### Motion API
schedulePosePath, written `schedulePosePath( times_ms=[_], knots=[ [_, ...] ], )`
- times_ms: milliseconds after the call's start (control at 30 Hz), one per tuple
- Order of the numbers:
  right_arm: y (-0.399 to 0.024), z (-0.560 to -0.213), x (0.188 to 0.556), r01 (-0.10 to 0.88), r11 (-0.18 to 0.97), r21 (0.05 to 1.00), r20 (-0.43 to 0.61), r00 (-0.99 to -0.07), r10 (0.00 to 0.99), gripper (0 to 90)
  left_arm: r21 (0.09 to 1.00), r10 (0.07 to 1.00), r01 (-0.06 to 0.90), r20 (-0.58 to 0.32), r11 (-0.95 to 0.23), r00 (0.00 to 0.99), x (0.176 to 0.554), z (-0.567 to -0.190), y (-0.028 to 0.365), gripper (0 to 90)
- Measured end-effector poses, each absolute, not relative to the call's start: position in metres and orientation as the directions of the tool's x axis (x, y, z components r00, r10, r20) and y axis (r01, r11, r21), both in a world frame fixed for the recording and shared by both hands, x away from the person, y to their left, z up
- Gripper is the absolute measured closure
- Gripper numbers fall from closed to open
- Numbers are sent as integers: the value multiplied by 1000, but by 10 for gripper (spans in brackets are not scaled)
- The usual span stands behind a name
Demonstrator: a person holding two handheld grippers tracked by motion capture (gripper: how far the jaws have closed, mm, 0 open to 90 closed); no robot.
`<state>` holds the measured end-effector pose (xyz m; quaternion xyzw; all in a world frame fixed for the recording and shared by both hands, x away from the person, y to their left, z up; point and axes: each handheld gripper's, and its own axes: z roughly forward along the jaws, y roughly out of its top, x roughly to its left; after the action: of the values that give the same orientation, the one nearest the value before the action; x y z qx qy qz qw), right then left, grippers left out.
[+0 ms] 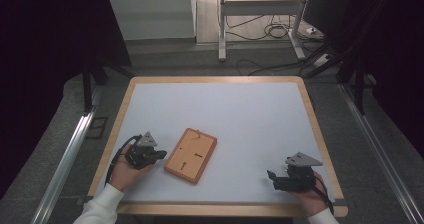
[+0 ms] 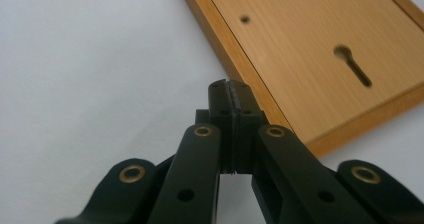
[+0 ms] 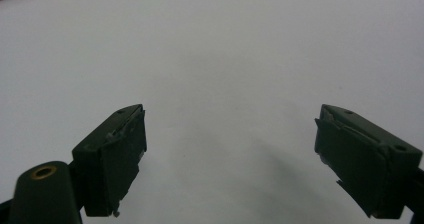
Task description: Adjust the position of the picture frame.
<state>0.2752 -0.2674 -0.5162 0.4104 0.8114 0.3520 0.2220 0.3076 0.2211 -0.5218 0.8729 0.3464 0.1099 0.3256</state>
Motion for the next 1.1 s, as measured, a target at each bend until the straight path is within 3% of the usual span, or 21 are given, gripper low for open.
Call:
schedulePosePath(
  times_ms=[1100],
  knots=[
    [-268,-515,276,510,405,759,-71,-553,830,135,598,640,532,-41,-600,767,294,-530,208,900]
  ],
)
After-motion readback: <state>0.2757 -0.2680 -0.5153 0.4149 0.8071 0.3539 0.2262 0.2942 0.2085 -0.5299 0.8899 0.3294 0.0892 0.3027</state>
